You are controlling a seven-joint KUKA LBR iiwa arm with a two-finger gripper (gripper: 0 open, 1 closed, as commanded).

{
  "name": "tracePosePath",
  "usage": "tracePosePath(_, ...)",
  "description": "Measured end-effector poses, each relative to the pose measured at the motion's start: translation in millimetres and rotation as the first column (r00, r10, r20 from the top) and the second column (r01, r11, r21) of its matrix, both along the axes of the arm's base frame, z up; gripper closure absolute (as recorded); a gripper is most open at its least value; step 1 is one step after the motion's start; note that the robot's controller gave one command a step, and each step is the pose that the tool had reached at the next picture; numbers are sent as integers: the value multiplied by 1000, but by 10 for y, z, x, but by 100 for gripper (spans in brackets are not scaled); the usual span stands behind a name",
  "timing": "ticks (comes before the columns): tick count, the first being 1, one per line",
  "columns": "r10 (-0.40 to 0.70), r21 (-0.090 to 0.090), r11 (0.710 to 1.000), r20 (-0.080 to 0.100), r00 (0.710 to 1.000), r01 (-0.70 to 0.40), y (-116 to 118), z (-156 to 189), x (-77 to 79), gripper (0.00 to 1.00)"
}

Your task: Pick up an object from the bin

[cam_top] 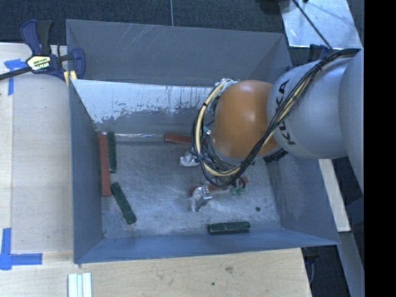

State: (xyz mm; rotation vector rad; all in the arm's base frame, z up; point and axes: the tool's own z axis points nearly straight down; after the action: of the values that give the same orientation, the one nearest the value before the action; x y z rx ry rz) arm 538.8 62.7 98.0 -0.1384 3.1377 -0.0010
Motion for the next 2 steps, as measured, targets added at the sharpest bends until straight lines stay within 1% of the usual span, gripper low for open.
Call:
tracePosePath(1,260,0,966,24,965,-260,-244,-176,214,100)
tracePosePath(2,260,0,966,23,965,-260,-244,-176,214,100)
